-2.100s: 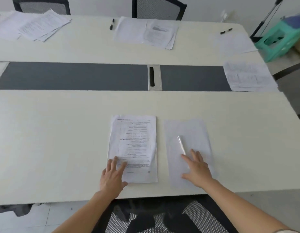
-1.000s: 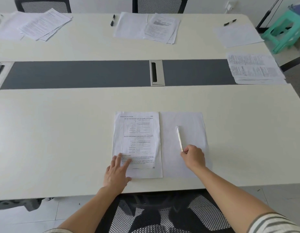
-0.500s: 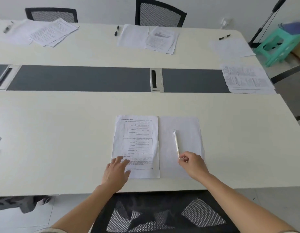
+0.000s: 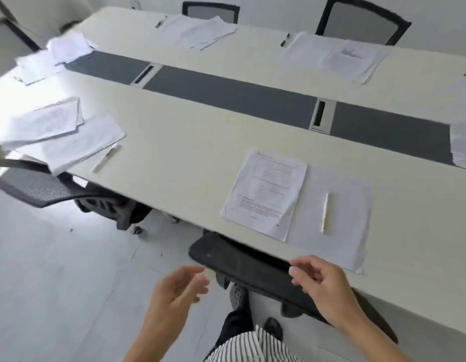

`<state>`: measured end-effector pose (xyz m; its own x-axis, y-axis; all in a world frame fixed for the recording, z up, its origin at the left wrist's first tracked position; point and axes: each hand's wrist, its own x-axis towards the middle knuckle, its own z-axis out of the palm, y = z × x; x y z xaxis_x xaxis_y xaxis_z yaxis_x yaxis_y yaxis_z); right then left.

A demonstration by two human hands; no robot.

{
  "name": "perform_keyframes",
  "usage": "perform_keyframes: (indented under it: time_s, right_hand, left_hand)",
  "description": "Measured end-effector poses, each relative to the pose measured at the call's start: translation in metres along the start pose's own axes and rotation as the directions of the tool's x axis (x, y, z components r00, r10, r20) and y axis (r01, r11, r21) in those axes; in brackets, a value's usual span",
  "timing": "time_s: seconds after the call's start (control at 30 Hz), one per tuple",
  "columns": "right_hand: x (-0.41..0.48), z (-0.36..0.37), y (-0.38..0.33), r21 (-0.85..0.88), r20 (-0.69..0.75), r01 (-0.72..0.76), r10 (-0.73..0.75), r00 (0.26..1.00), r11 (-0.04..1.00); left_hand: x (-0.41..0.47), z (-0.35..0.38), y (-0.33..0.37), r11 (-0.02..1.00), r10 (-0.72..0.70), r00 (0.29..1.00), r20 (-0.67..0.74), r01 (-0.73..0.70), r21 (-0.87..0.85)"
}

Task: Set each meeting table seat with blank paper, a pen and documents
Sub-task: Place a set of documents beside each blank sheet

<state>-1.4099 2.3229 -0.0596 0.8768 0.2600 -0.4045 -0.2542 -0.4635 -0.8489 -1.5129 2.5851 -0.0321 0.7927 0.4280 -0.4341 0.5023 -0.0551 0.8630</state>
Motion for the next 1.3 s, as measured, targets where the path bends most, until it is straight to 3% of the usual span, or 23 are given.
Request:
perform_keyframes:
  time_s: [0.23, 0.47, 0.77, 1.3]
  right_hand:
    - [-0.018, 0.069, -0.054, -0.025, 0.268, 0.138, -0.126, 0.955, 0.990]
    - [-0.017, 0.179, -0.089, -0.106, 0.433, 0.252, -0.183, 0.883, 0.962]
    - [-0.022, 0.356, -0.154, -0.100, 0.503, 0.316, -0.227, 0.834, 0.943]
    - [0.115, 0.532, -0.269, -0.113, 0.485, 0.291, -0.203, 0.851, 0.950]
  left_hand:
    - [-0.073, -0.068, -0.056, 0.987, -0.139, 0.964, -0.228, 0.116, -0.113]
    - [-0.095, -0.163, -0.089, 0.965, -0.161, 0.913, -0.376, 0.065, -0.255]
    - [-0.098, -0.345, -0.137, 0.958, -0.202, 0.842, -0.501, 0.064, -0.280]
    - [0.064, -0.527, -0.113, 0.967, -0.177, 0.861, -0.476, 0.061, -0.248]
